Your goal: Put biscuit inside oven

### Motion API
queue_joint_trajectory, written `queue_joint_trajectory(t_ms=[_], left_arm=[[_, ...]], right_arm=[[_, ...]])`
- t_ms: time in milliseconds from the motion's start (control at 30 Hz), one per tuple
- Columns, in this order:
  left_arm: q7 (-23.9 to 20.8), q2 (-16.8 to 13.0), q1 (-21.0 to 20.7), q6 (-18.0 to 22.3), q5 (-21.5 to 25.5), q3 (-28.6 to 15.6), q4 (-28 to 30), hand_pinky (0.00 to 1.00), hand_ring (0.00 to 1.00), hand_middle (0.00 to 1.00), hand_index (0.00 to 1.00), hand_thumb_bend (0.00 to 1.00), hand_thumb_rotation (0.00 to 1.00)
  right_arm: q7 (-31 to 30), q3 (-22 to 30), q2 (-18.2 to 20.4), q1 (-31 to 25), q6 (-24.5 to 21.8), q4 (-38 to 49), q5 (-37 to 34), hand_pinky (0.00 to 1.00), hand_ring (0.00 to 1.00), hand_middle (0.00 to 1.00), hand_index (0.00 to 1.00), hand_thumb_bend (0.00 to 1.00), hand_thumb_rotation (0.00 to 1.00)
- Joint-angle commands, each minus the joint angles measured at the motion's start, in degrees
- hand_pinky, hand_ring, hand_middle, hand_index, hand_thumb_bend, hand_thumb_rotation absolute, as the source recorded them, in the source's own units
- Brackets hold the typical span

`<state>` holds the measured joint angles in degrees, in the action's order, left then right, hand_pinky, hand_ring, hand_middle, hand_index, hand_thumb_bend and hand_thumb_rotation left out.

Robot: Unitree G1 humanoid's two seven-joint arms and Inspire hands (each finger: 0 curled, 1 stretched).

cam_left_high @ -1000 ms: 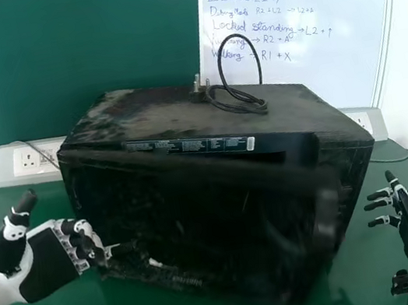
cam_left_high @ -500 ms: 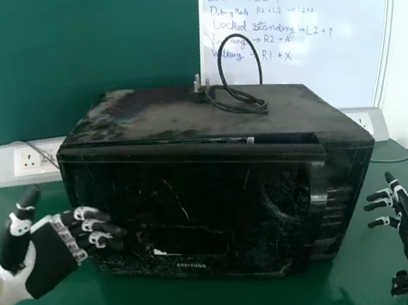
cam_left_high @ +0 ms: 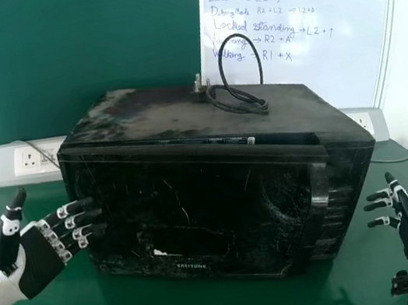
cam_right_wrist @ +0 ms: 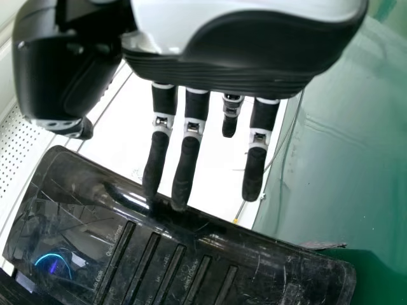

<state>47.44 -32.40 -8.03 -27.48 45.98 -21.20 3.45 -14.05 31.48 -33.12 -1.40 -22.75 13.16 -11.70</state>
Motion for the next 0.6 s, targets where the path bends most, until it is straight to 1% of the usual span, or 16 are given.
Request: queue_joint_trajectory(t_ms=[0,200,267,433,567], left_arm=[[0.1,0.4,-0.7,0.6,-0.3,-0.5,-0.7,0.77,0.84,0.86,0.85,1.00,0.97],[-0.4,0.8,-0.9,1.1,-0.6,-0.5,-0.8,0.77,0.84,0.85,0.84,1.00,0.98],[-0.6,0.9,-1.0,0.9,-0.5,-0.5,-0.8,0.77,0.85,0.86,0.85,1.00,0.98],[-0.9,0.9,-1.1,0.1,-0.1,-0.5,-0.9,0.80,0.87,0.88,0.87,0.99,0.98],[-1.8,1.0,-0.8,0.3,-0.4,-0.5,-0.4,0.81,0.89,0.90,0.88,1.00,0.98]], right_arm=[[0.0,0.0,0.0,-0.1,-0.6,0.9,-0.1,0.42,0.40,0.43,0.46,0.67,0.66],[-0.1,0.0,-0.1,0.0,-0.1,0.5,0.0,0.42,0.40,0.44,0.46,0.65,0.66],[-0.2,-0.1,-0.1,0.0,0.2,0.4,0.1,0.42,0.40,0.44,0.46,0.65,0.66],[0.0,0.0,-0.1,0.0,-0.9,1.0,-0.2,0.42,0.41,0.44,0.46,0.67,0.66],[0.0,0.0,0.0,-0.1,-0.6,1.0,0.0,0.42,0.41,0.44,0.47,0.68,0.67]])
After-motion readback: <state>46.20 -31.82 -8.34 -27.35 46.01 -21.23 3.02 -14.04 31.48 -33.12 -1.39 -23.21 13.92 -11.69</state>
